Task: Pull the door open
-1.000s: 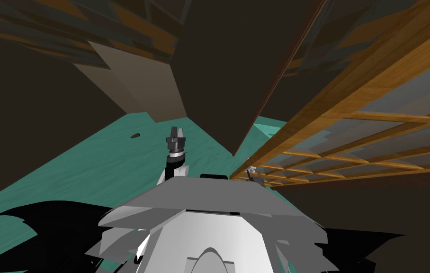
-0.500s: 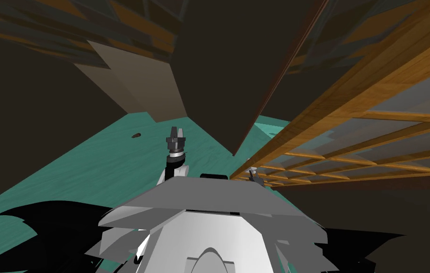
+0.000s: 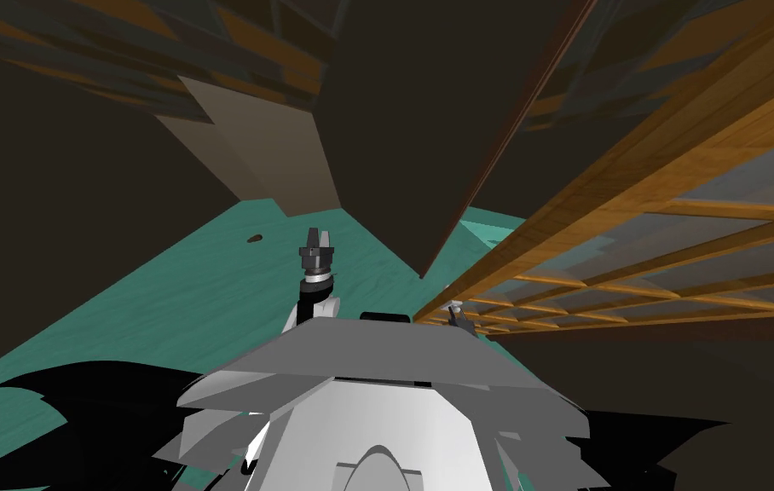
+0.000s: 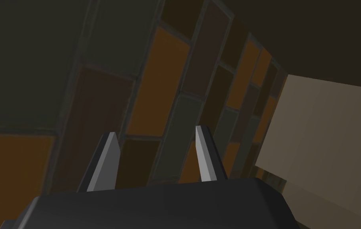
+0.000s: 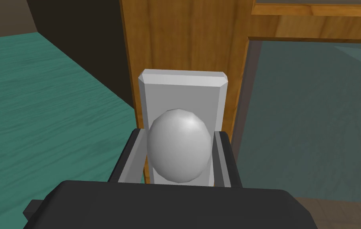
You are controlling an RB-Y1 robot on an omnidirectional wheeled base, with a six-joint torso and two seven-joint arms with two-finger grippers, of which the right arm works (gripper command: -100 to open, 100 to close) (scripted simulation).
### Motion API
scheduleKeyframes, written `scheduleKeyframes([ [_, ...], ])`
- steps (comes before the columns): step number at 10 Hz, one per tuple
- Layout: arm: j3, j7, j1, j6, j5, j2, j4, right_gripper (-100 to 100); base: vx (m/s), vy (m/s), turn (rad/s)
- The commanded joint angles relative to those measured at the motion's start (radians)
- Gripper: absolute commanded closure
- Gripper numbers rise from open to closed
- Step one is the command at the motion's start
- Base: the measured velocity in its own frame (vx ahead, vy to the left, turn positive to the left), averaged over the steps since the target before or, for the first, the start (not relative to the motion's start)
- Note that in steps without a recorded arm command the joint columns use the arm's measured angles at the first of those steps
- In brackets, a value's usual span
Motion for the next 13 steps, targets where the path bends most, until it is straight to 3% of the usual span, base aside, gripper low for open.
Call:
scheduleKeyframes([
  [1, 0.008, -0.009, 0.001, -0.016, 0.007, -0.005, 0.014, 100, -0.188, -0.053, 0.099],
  [7, 0.035, -0.039, 0.002, -0.061, 0.031, -0.029, 0.043, 100, -0.196, -0.044, 0.119],
  [8, 0.035, -0.036, 0.001, -0.052, 0.029, -0.025, 0.041, 100, -0.088, -0.013, 0.029],
  [13, 0.045, -0.053, -0.016, -0.073, 0.038, -0.033, 0.072, 100, -0.182, -0.049, 0.13],
])
